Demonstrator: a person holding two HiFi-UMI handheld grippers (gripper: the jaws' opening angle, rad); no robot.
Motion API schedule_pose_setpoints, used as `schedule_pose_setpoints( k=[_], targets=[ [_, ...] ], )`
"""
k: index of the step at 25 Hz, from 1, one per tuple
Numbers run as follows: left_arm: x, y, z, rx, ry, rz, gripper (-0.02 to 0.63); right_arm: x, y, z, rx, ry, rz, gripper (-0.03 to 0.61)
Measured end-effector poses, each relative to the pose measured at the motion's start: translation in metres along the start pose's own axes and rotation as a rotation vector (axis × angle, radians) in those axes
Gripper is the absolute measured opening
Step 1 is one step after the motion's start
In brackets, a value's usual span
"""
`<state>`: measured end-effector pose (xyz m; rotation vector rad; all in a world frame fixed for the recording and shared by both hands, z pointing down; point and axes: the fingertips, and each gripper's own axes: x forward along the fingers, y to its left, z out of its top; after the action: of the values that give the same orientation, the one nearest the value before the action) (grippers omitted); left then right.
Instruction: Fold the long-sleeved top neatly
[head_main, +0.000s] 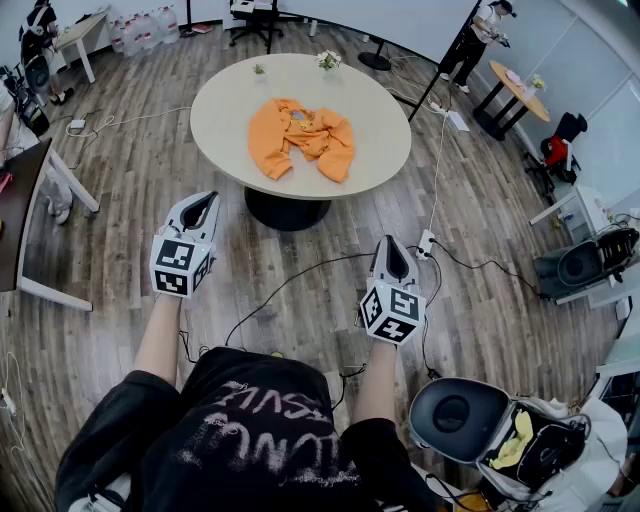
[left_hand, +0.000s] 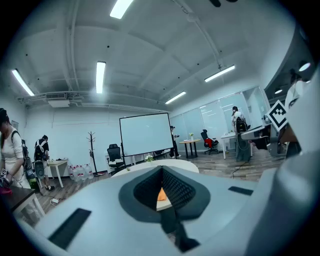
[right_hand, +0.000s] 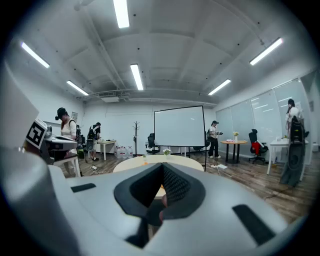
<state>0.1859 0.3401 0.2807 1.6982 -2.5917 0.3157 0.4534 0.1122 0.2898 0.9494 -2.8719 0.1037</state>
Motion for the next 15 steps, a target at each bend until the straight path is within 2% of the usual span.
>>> schedule_pose_setpoints(
  k=[11,15],
  targets=[
    [-0.0080,-0.0013,-0.0080,-0.017,0.000,-0.007,0.011,-0.0056,0.0069,-0.0059,-0.002,0.005,0.004,0.002],
    [-0.0063,-0.0050,-0.0049,-0.022,-0.003,-0.027,0.011,-0.0094,0.0069,0.0014,-0.020,-0.026,0.003,0.005]
  ],
)
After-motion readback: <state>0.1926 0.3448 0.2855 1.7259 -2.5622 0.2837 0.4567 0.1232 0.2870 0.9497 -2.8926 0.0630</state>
